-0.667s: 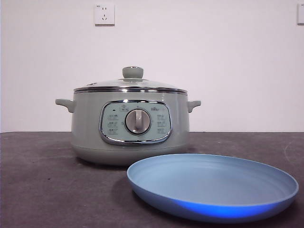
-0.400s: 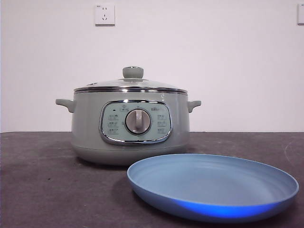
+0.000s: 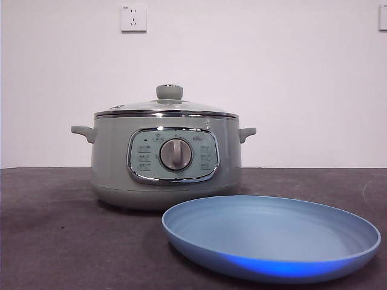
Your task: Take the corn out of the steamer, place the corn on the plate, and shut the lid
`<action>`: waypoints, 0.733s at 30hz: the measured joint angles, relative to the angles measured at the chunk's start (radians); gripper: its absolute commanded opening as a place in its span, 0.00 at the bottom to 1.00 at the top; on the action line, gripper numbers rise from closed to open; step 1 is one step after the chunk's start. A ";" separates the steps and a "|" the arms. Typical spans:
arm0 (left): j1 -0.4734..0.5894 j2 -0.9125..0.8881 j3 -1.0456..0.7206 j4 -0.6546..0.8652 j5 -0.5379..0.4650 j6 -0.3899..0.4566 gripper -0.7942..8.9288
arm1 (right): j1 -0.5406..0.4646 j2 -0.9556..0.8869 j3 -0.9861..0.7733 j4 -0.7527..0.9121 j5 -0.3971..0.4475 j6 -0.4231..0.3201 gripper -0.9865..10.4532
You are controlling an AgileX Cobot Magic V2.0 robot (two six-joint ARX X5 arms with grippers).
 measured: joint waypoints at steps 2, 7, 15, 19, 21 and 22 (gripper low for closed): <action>0.000 0.035 0.031 -0.022 0.048 0.010 0.07 | 0.005 0.040 0.043 -0.049 -0.018 -0.033 0.08; 0.000 0.100 0.107 -0.084 0.125 0.047 0.07 | 0.026 0.115 0.140 -0.159 -0.033 -0.113 0.08; 0.000 0.113 0.138 -0.092 0.129 0.076 0.18 | 0.056 0.146 0.158 -0.182 -0.032 -0.153 0.29; 0.000 0.114 0.138 -0.089 0.129 0.076 0.75 | 0.056 0.146 0.158 -0.182 -0.032 -0.154 0.63; 0.000 0.116 0.138 -0.088 0.129 0.077 0.77 | 0.056 0.146 0.158 -0.182 -0.031 -0.154 0.64; 0.000 0.117 0.138 -0.085 0.129 0.077 0.77 | 0.056 0.146 0.158 -0.182 -0.031 -0.154 0.64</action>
